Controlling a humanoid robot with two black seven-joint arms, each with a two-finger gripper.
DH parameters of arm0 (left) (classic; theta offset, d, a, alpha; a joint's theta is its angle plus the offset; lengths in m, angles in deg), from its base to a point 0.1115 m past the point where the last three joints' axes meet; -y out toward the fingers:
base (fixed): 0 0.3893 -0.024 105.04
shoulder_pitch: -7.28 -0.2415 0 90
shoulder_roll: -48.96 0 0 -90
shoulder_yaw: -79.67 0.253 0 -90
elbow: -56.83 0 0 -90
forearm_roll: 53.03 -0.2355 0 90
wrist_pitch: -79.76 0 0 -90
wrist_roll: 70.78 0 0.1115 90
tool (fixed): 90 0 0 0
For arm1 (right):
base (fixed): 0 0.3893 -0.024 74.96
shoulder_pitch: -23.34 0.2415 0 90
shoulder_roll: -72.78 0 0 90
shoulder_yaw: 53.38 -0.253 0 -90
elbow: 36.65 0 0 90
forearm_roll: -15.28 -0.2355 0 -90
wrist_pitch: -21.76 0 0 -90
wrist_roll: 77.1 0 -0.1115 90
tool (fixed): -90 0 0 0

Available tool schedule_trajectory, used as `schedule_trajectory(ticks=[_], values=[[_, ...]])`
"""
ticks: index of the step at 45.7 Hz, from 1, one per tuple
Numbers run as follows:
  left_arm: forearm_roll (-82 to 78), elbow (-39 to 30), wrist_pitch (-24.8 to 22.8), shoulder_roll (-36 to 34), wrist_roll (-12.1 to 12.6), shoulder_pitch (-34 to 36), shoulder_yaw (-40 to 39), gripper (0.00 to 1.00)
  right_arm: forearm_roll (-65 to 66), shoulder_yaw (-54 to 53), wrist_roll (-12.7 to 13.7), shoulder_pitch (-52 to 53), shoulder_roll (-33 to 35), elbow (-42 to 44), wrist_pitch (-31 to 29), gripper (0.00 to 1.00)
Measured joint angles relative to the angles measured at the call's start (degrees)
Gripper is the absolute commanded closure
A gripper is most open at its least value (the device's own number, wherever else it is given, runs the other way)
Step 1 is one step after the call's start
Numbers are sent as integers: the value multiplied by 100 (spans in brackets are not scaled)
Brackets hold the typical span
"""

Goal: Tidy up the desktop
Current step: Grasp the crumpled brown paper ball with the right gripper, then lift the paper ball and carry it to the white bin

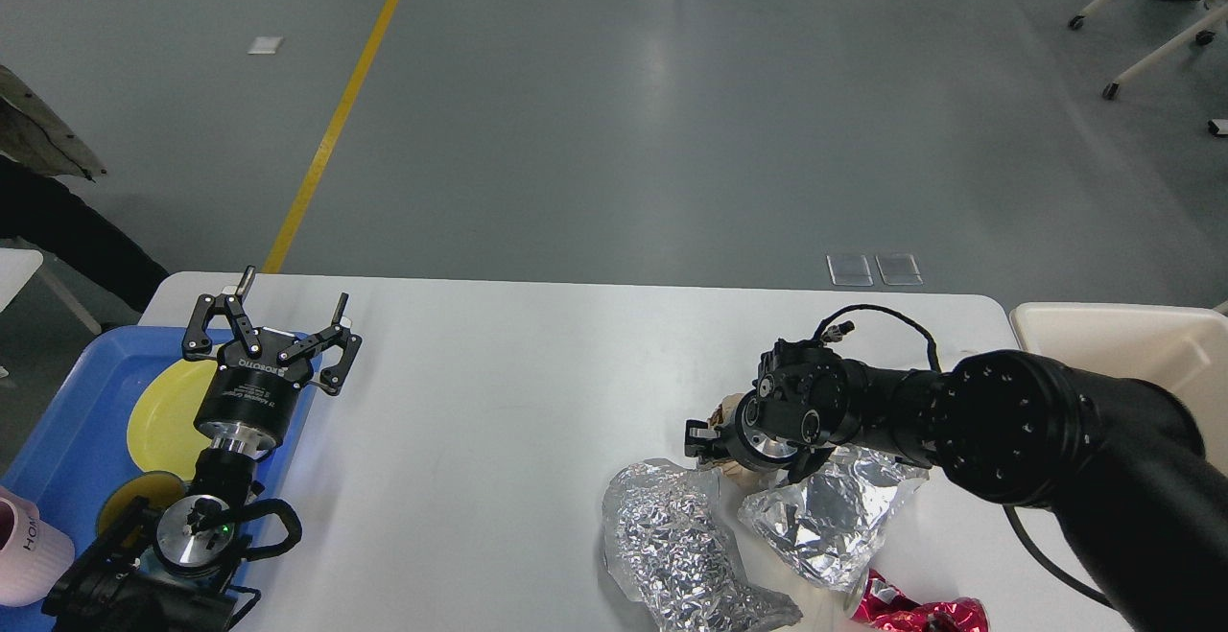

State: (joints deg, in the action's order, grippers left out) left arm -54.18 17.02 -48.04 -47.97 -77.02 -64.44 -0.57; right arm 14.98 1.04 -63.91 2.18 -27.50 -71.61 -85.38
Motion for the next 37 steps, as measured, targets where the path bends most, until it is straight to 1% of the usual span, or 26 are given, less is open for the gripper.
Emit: schedule_trajectory(ticks=[10, 18, 30, 33, 37], values=[[0, 0, 0, 0, 0, 0, 1, 3, -85, -204, 11, 31, 21, -55, 33, 100], [0, 0, 0, 0, 0, 0, 1, 3, -364, -326, 82, 90, 25, -41, 108, 100], [0, 0, 0, 0, 0, 0, 1, 3, -400, -330, 142, 255, 56, -108, 100, 100], [0, 0, 0, 0, 0, 0, 1, 3, -401, -314, 207, 438, 112, -263, 52, 100], [0, 0, -2, 0, 0, 0, 1, 3, -400, -284, 414, 891, 320, -698, -24, 100]])
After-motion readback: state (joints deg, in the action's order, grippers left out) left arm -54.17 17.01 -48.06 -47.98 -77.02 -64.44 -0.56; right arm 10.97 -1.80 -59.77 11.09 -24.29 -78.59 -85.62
